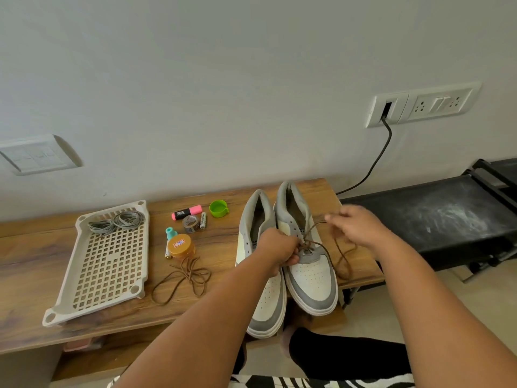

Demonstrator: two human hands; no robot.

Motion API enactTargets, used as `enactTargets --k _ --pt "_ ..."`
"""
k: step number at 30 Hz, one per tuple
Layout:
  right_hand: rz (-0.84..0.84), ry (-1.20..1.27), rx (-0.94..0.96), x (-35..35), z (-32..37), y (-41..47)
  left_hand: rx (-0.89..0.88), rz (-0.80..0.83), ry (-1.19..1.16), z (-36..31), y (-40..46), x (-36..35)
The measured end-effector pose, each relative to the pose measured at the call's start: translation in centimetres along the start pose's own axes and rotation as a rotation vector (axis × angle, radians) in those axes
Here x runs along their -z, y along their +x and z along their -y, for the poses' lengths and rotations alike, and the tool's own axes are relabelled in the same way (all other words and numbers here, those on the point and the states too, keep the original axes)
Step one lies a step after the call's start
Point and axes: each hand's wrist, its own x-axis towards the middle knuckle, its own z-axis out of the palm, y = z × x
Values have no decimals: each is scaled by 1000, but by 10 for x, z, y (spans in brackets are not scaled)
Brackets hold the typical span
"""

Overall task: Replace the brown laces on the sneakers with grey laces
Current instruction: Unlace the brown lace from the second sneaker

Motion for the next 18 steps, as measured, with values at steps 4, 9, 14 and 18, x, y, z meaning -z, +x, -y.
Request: enactTargets --k 4,9,14,18 --pt "-137 419 175 -10 6 4 6 -24 -33 -1 0 -1" --pt "-55 -311 211 -16 0 2 41 4 -44 -3 -2 -1" --pt "-20 -323 269 -24 1 9 53 29 -24 -6 -4 -4" --pt "140 -243 233 -26 -3 10 28 206 -37 -14 -13 4"
